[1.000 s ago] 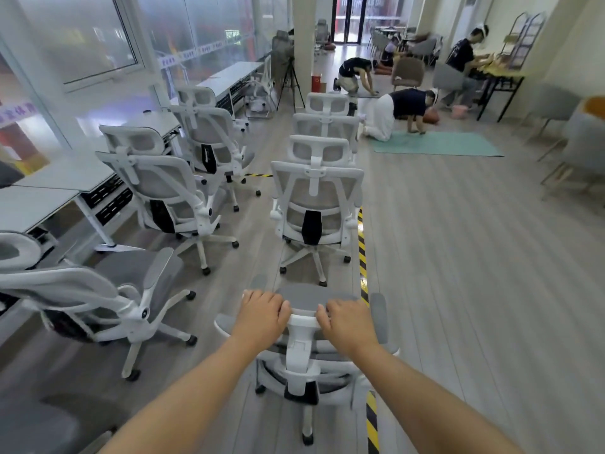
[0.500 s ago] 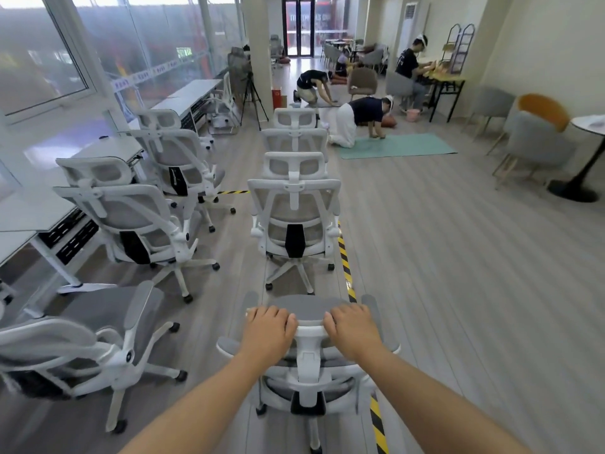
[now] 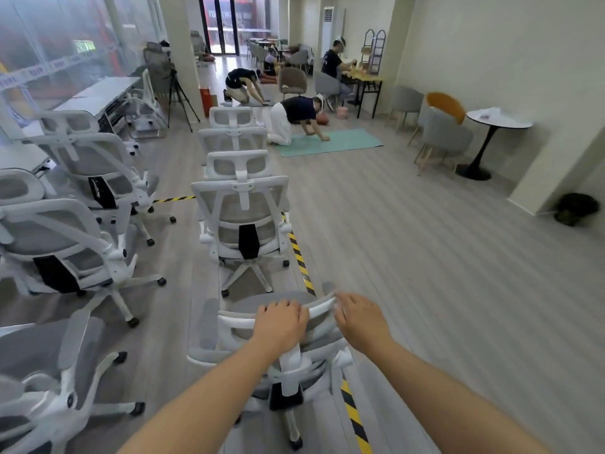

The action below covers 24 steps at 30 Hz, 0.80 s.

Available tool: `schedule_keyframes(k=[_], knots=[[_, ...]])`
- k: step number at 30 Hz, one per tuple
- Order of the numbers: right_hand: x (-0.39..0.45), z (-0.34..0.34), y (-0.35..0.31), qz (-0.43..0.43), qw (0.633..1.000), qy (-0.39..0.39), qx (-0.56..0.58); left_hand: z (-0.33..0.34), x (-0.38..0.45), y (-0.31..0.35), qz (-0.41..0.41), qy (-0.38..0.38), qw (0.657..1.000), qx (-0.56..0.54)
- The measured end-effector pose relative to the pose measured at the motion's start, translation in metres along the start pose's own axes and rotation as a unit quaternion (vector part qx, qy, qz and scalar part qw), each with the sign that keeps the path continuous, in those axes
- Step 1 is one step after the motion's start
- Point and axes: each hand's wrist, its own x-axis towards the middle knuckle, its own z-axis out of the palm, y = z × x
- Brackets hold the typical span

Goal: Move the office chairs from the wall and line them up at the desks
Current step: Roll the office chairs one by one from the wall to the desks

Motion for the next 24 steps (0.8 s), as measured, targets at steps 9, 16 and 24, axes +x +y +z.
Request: schedule_keyframes(k=[9,16,24], knots=[[-0.103,-0.059,0.116,0.196,0.979,-0.006,-0.048,0.014,0.011,0.135,0.133,-0.006,0.991,0.012],[-0.248,-0.125,0.248,0.316,0.947,0.026,-0.047,0.041,-0.025,0.342,0.261,-0.051,0.963,0.049],[-0.464,-0.192,0.416,0.436,0.898,0.046,-0.047,0.106,-0.119,0.614,0.387,-0.093,0.916,0.052]])
